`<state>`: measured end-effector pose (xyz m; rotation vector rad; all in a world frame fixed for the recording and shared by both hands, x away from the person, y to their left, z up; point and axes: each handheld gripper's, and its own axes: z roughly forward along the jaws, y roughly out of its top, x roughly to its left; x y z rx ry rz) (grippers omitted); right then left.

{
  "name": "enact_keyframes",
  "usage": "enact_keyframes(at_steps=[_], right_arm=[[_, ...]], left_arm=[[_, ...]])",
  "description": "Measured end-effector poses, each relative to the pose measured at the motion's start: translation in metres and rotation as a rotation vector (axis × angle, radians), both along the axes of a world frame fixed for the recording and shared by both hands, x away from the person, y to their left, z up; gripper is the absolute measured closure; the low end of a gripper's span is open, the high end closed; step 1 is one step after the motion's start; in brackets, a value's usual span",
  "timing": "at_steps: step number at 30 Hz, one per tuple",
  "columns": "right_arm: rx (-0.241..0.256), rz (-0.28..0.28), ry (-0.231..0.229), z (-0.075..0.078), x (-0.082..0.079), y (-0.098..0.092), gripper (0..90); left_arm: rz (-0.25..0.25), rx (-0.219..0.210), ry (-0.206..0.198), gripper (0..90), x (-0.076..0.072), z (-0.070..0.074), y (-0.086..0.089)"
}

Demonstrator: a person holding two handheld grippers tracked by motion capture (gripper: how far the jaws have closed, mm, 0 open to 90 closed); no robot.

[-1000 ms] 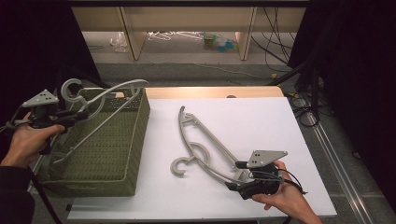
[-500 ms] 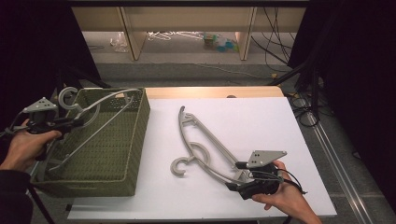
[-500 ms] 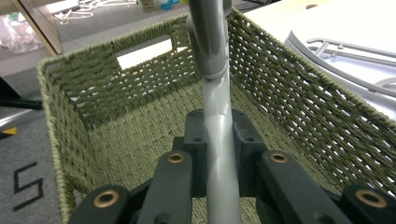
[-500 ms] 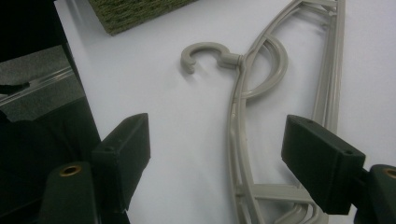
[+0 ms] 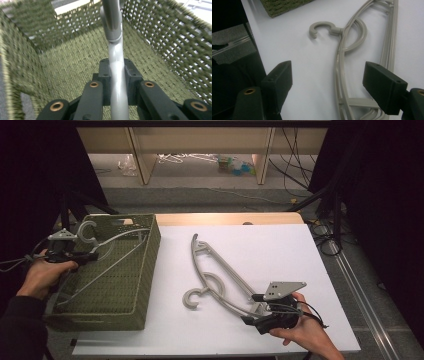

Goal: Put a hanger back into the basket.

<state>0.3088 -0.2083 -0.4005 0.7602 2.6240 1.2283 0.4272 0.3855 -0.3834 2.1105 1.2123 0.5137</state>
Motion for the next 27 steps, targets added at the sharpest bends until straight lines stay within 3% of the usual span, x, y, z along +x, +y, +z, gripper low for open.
enact_keyframes(at_steps=[2, 3, 5, 8, 15, 24, 27], right_arm=[[0.0, 0.002, 0.002, 0.0, 0.0, 0.0, 24.9], [0.0, 0.002, 0.002, 0.0, 0.0, 0.0, 24.9], [0.001, 0.0, -0.003, 0.0, 0.0, 0.0, 24.9], [0.001, 0.006, 0.0, -0.001, 0.0, 0.0, 24.9], [0.001, 0.005, 0.004, -0.001, 0.001, 0.0, 24.9], [-0.002, 0.003, 0.008, -0.002, 0.001, 0.0, 24.9], [-0.002, 0.003, 0.004, -0.003, 0.0, 0.001, 24.7]], left_arm=[[0.017, -0.01, 0.011, 78.7, 0.002, -0.007, 0.0], [0.027, 0.012, 0.034, 78.7, 0.003, -0.009, 0.001], [0.038, 0.012, 0.045, 78.8, 0.006, -0.014, 0.003], [0.065, -0.011, 0.064, 78.7, 0.008, -0.02, 0.009], [0.155, 0.001, 0.064, 78.6, 0.011, -0.036, 0.017], [0.202, 0.027, 0.07, 77.4, 0.013, -0.038, 0.022], [0.22, 0.018, 0.067, 75.6, 0.013, -0.038, 0.022]])
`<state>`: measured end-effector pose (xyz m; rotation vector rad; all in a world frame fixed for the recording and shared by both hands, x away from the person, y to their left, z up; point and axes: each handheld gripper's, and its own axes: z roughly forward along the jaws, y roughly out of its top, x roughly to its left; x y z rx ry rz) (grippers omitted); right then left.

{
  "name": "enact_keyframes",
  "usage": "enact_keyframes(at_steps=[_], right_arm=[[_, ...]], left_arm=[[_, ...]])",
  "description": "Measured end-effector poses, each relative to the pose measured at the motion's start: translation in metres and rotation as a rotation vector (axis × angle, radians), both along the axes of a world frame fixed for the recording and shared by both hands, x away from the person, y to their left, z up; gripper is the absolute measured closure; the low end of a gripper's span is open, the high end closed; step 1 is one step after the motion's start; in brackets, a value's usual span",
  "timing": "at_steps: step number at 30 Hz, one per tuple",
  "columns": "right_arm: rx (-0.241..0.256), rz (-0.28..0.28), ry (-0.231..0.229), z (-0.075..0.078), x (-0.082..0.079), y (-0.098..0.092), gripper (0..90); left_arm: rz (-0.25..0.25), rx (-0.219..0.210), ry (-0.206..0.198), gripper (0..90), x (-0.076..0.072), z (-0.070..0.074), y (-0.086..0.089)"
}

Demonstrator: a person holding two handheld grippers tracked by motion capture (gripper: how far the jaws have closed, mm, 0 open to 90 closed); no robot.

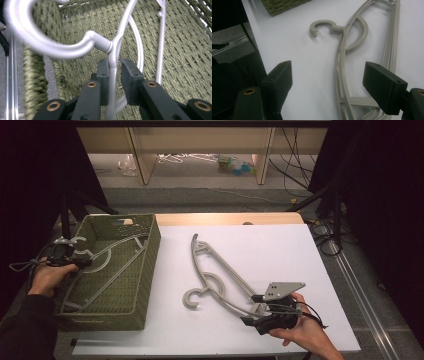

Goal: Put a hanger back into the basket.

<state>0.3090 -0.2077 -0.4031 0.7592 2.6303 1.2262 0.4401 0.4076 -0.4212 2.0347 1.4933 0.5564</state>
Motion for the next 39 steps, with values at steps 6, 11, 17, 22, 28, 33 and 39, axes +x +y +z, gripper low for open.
enact_keyframes(at_steps=[6, 11, 17, 22, 28, 33, 39], right_arm=[[-0.002, -0.002, 0.009, -0.001, 0.0, 0.0, 24.5], [0.008, -0.017, 0.0, -0.003, 0.001, 0.001, 24.3], [0.024, -0.052, -0.015, -0.005, 0.003, 0.001, 24.0], [0.043, -0.071, -0.024, -0.008, 0.005, 0.0, 23.8], [0.055, -0.084, -0.032, -0.013, 0.007, 0.001, 23.6], [0.068, -0.106, -0.037, -0.017, 0.009, 0.0, 22.9], [0.083, -0.117, -0.032, -0.021, 0.009, -0.001, 22.0]], left_arm=[[0.014, 0.011, -0.034, 65.0, -0.009, 0.013, -0.004], [0.002, -0.024, -0.118, 49.1, -0.028, 0.033, -0.016], [-0.043, -0.141, -0.258, 39.3, -0.057, 0.05, -0.052], [-0.121, -0.221, -0.31, 33.3, -0.077, 0.056, -0.088], [-0.27, -0.295, -0.329, 26.2, -0.101, 0.054, -0.142], [-0.37, -0.345, -0.331, 19.7, -0.118, 0.043, -0.183], [-0.481, -0.356, -0.325, 17.5, -0.138, 0.023, -0.22]])
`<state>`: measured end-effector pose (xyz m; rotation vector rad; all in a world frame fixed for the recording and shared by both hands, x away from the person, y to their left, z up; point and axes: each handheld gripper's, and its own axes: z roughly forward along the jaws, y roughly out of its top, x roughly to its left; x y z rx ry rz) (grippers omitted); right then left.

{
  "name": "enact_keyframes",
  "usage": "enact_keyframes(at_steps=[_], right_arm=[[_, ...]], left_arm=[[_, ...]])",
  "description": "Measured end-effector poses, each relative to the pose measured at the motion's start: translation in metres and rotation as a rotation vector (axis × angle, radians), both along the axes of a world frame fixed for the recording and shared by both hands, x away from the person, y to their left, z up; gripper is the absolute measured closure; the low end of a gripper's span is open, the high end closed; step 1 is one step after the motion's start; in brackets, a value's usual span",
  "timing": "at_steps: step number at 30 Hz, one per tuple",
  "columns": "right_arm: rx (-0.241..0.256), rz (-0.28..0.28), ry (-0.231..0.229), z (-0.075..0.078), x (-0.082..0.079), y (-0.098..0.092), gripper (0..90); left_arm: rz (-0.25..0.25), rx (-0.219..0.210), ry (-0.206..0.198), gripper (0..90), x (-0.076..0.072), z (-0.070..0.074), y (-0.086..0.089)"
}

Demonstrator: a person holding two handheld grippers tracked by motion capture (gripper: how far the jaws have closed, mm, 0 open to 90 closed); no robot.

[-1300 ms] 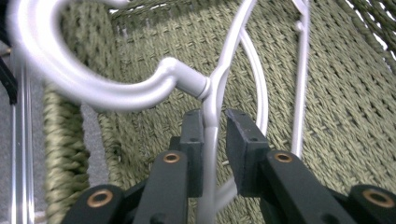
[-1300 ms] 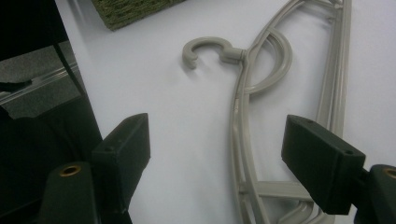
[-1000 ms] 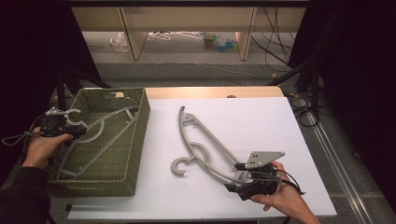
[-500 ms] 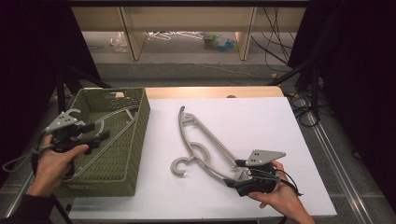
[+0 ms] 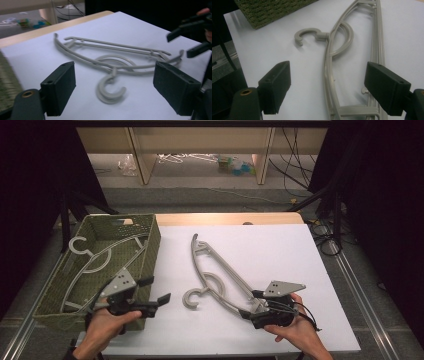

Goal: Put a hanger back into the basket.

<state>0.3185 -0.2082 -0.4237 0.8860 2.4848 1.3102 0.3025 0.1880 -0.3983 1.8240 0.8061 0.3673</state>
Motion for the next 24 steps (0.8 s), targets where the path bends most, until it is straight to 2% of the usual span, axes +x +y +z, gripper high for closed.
enact_keyframes(at_steps=[3, 5, 7, 8, 9, 11, 12, 13, 17, 21, 24], right_arm=[[0.005, -0.004, 0.005, 0.0, -0.001, 0.001, 21.6], [0.009, -0.004, -0.004, -0.001, -0.002, 0.001, 21.5], [0.008, 0.0, -0.001, -0.001, -0.002, 0.002, 21.4], [0.007, 0.001, -0.002, -0.001, -0.002, 0.002, 21.4], [0.005, 0.002, -0.003, -0.001, -0.002, 0.002, 21.3], [0.005, -0.002, 0.001, -0.002, -0.003, 0.003, 21.3], [0.002, -0.002, -0.01, -0.003, -0.002, 0.003, 21.3], [0.004, 0.002, 0.006, -0.003, -0.002, 0.003, 21.1], [0.0, 0.004, 0.013, -0.004, -0.002, 0.003, 21.0], [-0.011, 0.002, 0.014, -0.007, -0.001, 0.004, 20.8], [-0.023, 0.006, 0.022, -0.009, 0.001, 0.008, 20.1]], left_arm=[[-0.009, 0.014, -0.01, 17.5, -0.008, -0.012, -0.008], [-0.013, 0.003, -0.003, 17.5, -0.012, -0.019, -0.01], [-0.011, 0.021, -0.023, 17.5, -0.015, -0.025, -0.011], [0.015, 0.031, -0.04, 17.5, -0.017, -0.027, -0.012], [0.026, 0.026, -0.04, 17.7, -0.018, -0.028, -0.012], [0.0, 0.015, -0.027, 17.5, -0.02, -0.031, -0.013], [0.0, 0.028, -0.03, 17.5, -0.022, -0.032, -0.015], [-0.011, 0.029, -0.028, 17.5, -0.022, -0.033, -0.015], [-0.037, 0.023, -0.022, 17.2, -0.024, -0.037, -0.018], [-0.036, 0.035, -0.021, 16.9, -0.025, -0.04, -0.018], [-0.029, 0.028, -0.022, 16.9, -0.024, -0.041, -0.017]])
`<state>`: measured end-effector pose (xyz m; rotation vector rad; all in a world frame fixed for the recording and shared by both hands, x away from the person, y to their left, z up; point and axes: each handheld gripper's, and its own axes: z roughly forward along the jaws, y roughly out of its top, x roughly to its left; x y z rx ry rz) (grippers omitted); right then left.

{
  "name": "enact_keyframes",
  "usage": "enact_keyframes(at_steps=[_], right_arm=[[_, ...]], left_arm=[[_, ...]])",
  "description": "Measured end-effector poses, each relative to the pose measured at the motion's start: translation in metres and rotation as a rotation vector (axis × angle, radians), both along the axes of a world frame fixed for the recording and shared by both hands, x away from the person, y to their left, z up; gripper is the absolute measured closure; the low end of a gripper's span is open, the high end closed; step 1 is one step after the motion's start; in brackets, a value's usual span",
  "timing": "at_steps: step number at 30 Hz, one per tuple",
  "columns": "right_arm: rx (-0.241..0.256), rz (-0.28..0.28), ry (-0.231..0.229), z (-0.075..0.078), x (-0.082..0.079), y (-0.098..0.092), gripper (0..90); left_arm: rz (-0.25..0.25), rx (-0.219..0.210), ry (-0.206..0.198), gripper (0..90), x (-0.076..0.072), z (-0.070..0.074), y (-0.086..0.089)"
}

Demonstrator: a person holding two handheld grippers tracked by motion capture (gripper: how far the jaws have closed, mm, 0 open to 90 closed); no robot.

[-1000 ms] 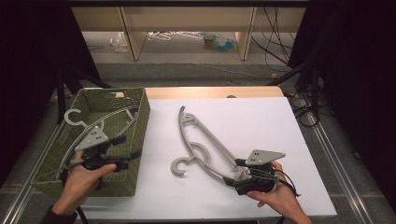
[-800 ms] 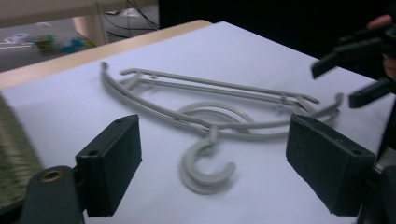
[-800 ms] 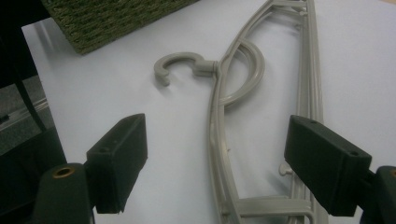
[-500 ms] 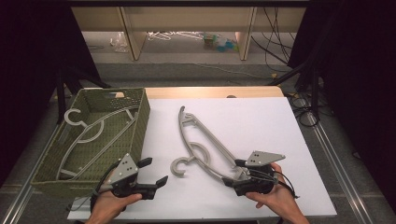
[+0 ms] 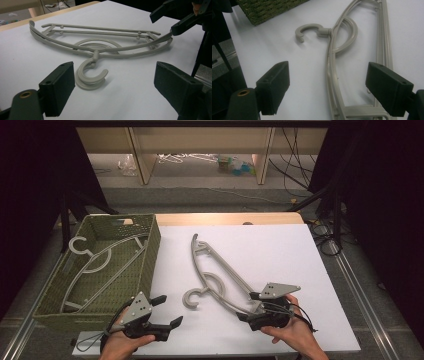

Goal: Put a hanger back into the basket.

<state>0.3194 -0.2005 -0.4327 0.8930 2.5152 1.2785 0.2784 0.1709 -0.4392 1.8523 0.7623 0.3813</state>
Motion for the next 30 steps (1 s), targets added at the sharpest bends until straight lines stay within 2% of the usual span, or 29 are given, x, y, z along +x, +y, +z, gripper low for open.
enact_keyframes(at_steps=[5, 7, 8, 11, 14, 18, 20, 21, 23, 25, 30], right_arm=[[-0.041, 0.003, 0.014, -0.004, 0.01, 0.01, 18.4], [-0.061, -0.001, 0.015, -0.005, 0.015, 0.014, 18.4], [-0.071, -0.006, 0.025, -0.006, 0.018, 0.016, 18.4], [-0.114, -0.003, 0.046, -0.008, 0.026, 0.025, 18.6], [-0.167, 0.016, 0.036, -0.014, 0.036, 0.039, 21.9], [-0.223, 0.046, 0.101, -0.017, 0.044, 0.051, 29.9], [-0.254, 0.041, 0.133, -0.02, 0.047, 0.057, 33.4], [-0.26, 0.051, 0.122, -0.023, 0.051, 0.059, 35.9], [-0.28, 0.059, 0.155, -0.024, 0.055, 0.061, 40.2], [-0.283, 0.063, 0.163, -0.027, 0.058, 0.065, 44.9], [-0.298, 0.064, 0.219, -0.031, 0.068, 0.071, 54.4]], left_arm=[[-0.009, -0.002, -0.011, 17.0, 0.001, 0.0, 0.0], [-0.007, 0.01, -0.012, 17.0, -0.001, -0.001, 0.001], [-0.009, 0.001, -0.011, 16.9, 0.0, -0.002, 0.001], [-0.004, 0.001, -0.008, 17.0, 0.0, -0.002, 0.001], [-0.008, 0.011, -0.008, 17.0, 0.0, -0.003, 0.001], [-0.016, 0.007, -0.007, 17.0, 0.001, -0.004, 0.002], [-0.013, 0.009, -0.003, 17.0, 0.001, -0.004, 0.002], [-0.013, 0.013, -0.004, 17.0, 0.001, -0.004, 0.002], [-0.017, 0.011, -0.004, 17.0, 0.002, -0.004, 0.002], [-0.018, 0.015, -0.001, 17.0, 0.002, -0.004, 0.002], [-0.02, 0.01, -0.001, 17.0, 0.002, -0.003, 0.003]])
